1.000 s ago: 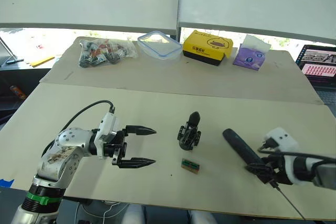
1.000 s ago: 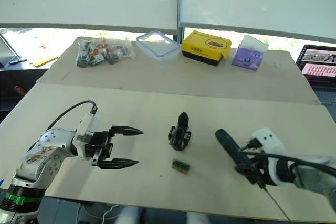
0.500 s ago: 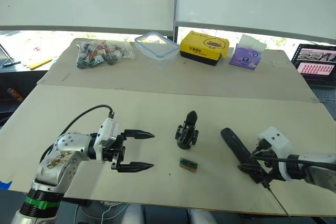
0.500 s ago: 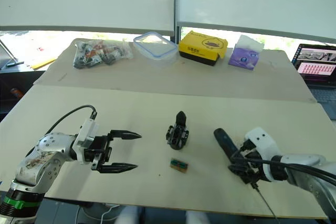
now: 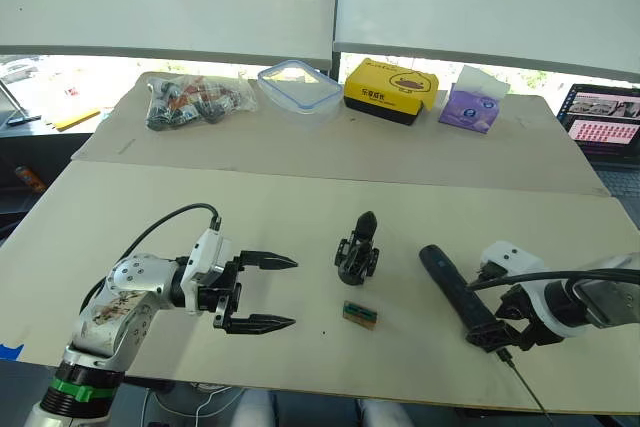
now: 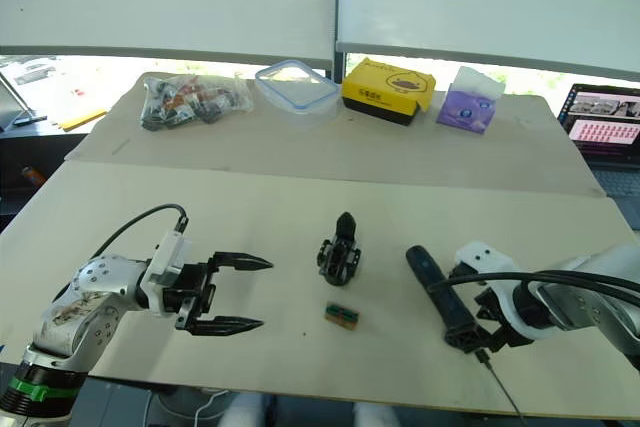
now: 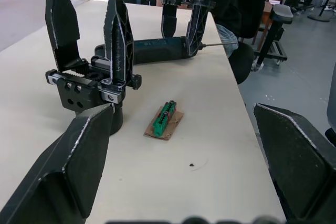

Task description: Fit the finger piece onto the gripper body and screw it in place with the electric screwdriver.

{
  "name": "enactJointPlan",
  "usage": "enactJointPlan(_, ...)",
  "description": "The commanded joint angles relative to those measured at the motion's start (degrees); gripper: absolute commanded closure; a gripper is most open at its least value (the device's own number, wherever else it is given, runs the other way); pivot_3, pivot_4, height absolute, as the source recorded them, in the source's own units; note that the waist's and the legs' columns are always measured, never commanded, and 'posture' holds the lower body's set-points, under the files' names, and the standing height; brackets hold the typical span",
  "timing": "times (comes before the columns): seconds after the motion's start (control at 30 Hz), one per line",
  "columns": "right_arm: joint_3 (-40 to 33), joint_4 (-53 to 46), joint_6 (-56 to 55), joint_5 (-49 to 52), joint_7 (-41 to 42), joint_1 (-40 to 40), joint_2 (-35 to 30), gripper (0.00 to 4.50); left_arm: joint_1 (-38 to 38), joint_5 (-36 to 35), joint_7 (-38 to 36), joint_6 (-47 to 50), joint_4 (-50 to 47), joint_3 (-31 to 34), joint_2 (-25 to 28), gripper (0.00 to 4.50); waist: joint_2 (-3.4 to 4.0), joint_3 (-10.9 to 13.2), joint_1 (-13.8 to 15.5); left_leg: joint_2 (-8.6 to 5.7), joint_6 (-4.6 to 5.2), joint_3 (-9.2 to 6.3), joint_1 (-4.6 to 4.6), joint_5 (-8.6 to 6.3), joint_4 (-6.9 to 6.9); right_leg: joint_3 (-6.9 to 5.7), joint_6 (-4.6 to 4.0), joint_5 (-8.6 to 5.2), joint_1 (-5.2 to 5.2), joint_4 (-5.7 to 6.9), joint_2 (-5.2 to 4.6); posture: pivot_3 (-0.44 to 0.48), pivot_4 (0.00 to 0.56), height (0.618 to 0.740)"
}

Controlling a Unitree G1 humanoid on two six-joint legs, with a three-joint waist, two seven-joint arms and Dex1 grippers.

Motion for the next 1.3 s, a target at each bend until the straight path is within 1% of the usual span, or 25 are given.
enactJointPlan(0.03, 1.90, 0.88, 0.69, -0.02, -2.61, -1.38, 0.71, 0.04, 0.94, -1.49, 0.78, 0.22, -3.36, -0.42, -0.53, 0.00, 0.00, 0.00, 0.01, 0.00, 0.00, 0.00, 0.00, 0.00, 0.00, 0.00, 0.00, 0.00, 0.00, 0.00, 0.00, 0.000, 0.150, 0.740)
enactJointPlan(0.17, 5.22, 0.70, 0.69, -1.76, -4.44, -2.02, 1.59, 0.04, 1.48, -1.69, 1.31, 0.42, -4.63, -1.14, -1.03, 0.00, 0.00, 0.00, -0.08, 0.00, 0.00, -0.01, 0.00, 0.00, 0.00, 0.00, 0.00, 0.00, 0.00, 0.03, 0.01, 0.000, 0.150, 0.740)
enactJointPlan(0.33, 6.71, 2.30, 0.69, -0.49, -3.96, -2.96, 1.58, 0.04, 2.33, -1.19, 0.43, -0.12, -5.58, -1.99, -0.53, 0.00, -0.09, -0.04, -0.15, 0.00, 0.00, -0.01, 0.03, 0.00, 0.07, 0.00, 0.00, 0.01, 0.07, 0.01, 0.01, 0.000, 0.150, 0.740)
enactJointPlan(0.43, 7.73, 2.57, 0.69, -0.75, -3.62, -3.35, 1.19, 0.86, 2.82, -0.87, -0.03, -0.49, -5.70, -2.21, -0.14, 0.00, -0.12, -0.04, -0.23, 0.01, 0.00, -0.01, 0.03, 0.00, 0.08, 0.00, 0.00, 0.01, 0.07, 0.01, 0.01, 0.000, 0.150, 0.740)
enactJointPlan(0.53, 8.99, 3.56, 0.69, -1.03, -3.27, -3.70, 0.91, 1.95, 2.87, -0.57, -0.19, -0.95, -5.48, -2.48, -0.11, 0.00, -0.12, -0.04, -0.21, 0.01, 0.00, -0.01, 0.03, 0.00, 0.08, 0.00, 0.00, 0.01, 0.06, 0.01, 0.01, 0.000, 0.150, 0.740)
enactJointPlan(0.6, 9.59, 4.44, 0.69, -2.13, -2.98, -4.01, 0.87, 2.58, 2.82, -0.46, -0.39, -1.23, -5.18, -2.42, -0.06, 0.00, -0.13, -0.05, -0.20, 0.01, 0.00, -0.01, 0.03, 0.00, 0.08, -0.01, 0.00, 0.01, 0.07, 0.01, 0.01, 0.000, 0.150, 0.740)
enactJointPlan(0.7, 8.14, 5.58, 0.68, -3.25, -1.87, -4.52, 0.77, 2.60, 2.88, -0.26, -1.10, -1.95, -4.08, -1.81, 0.36, 0.00, -0.15, -0.05, -0.19, 0.01, 0.00, -0.01, 0.03, 0.00, 0.08, -0.01, 0.00, 0.01, 0.07, 0.01, 0.01, 0.000, 0.150, 0.740)
enactJointPlan(0.77, 3.68, 6.70, 0.68, -1.93, -0.15, -4.29, 0.31, 2.60, 3.08, -0.12, -1.52, -2.38, -3.34, -1.25, 0.77, 0.00, -0.15, -0.04, -0.19, 0.01, 0.00, -0.01, 0.03, 0.00, 0.08, -0.01, 0.00, 0.01, 0.07, 0.01, 0.01, 0.000, 0.150, 0.740)
enactJointPlan(0.83, -2.00, 6.65, -0.09, -0.19, 3.02, -2.81, -1.53, 2.60, 3.25, -0.01, -1.99, -3.00, -2.26, -0.64, 1.21, 0.00, -0.10, -0.01, -0.13, 0.01, 0.00, 0.01, 0.01, 0.00, 0.08, 0.00, 0.00, 0.01, 0.05, 0.01, 0.00, 0.000, 0.150, 0.740)
enactJointPlan(0.9, -10.96, 7.37, 0.06, 1.68, 5.70, -0.35, -1.83, 2.60, 3.13, 0.38, -2.30, -3.92, -0.70, -0.32, 1.41, 0.00, 0.00, 0.05, 0.18, 0.01, 0.01, 0.01, -0.05, 0.00, 0.08, 0.00, 0.01, 0.00, 0.00, 0.04, 0.00, 0.000, 0.150, 0.740)
enactJointPlan(0.93, -16.27, 7.39, -0.23, 2.46, 6.32, 1.07, -0.50, 2.60, 3.28, 0.66, -2.63, -4.59, 0.16, -0.18, 1.58, 0.00, 0.04, 0.05, 0.35, 0.01, 0.01, 0.01, -0.07, 0.00, 0.08, 0.00, 0.01, 0.00, -0.04, 0.06, 0.00, 0.000, 0.150, 0.740)
enactJointPlan(1.0, -30.98, 5.24, -5.70, 4.81, 9.61, 5.94, 4.81, 2.60, 3.48, 2.14, -4.01, -6.15, 2.68, -0.56, 2.36, 0.00, 0.03, 0.05, 0.49, 0.01, 0.01, -0.01, -0.07, 0.00, 0.06, -0.01, 0.04, 0.00, -0.07, 0.12, 0.02, 0.000, 0.150, 0.740)
enactJointPlan(1.03, -35.81, 3.98, -7.46, 5.63, 10.57, 7.69, 6.81, 2.60, 3.48, 2.50, -4.54, -6.67, 3.72, -0.61, 2.62, 0.00, 0.02, 0.05, 0.59, 0.02, 0.01, -0.02, -0.06, 0.00, 0.07, -0.02, 0.06, 0.02, -0.07, 0.13, 0.04, 0.000, 0.150, 0.740)
enactJointPlan(1.07, -39.02, 2.72, -8.45, 6.35, 10.89, 8.89, 8.43, 2.60, 3.35, 2.71, -4.87, -7.04, 4.59, -0.59, 2.68, 0.00, 0.03, 0.05, 0.63, 0.02, 0.01, -0.02, -0.06, 0.00, 0.05, -0.03, 0.21, 0.10, -0.05, 0.14, 0.05, 0.000, 0.150, 0.740)
enactJointPlan(1.13, -46.06, -2.01, -12.43, 10.30, 9.59, 10.14, 15.67, 2.60, 1.81, 3.25, -4.60, -7.93, 6.62, -0.84, 1.64, 0.00, 0.01, 0.04, 0.80, 0.02, 0.01, -0.03, -0.05, 0.00, 0.06, -0.03, 0.35, 0.16, -0.03, 0.14, 0.05, 0.000, 0.150, 0.740)
enactJointPlan(1.2, -49.78, -7.13, -13.10, 14.31, 6.36, 12.44, 21.74, 2.60, 0.37, 3.20, -3.72, -7.74, 7.31, -1.41, 0.29, 0.00, 0.00, 0.05, 0.86, 0.02, 0.01, -0.14, -0.05, 0.00, 0.08, -0.11, 0.34, 0.15, 0.01, 0.14, 0.07, 0.000, 0.150, 0.740)
enactJointPlan(1.23, -49.71, -10.74, -17.27, 14.78, 5.63, 13.84, 25.86, 2.60, -0.03, 4.25, -4.05, -8.49, 7.62, -2.26, 0.14, 0.00, -0.01, 0.05, 0.86, 0.02, 0.01, -0.15, -0.06, 0.00, 0.09, -0.12, 0.36, 0.16, 0.05, 0.14, 0.07, 0.000, 0.150, 0.740)
enactJointPlan(1.3, -48.65, -15.91, -24.67, 14.15, 4.57, 15.62, 31.54, 2.60, -0.31, 5.87, -4.85, -9.63, 8.16, -3.39, 0.27, 0.00, 0.00, 0.05, 0.86, 0.02, 0.01, -0.21, -0.06, 0.00, 0.08, -0.18, 0.37, 0.16, 0.09, 0.12, 0.08, 0.000, 0.150, 0.740)
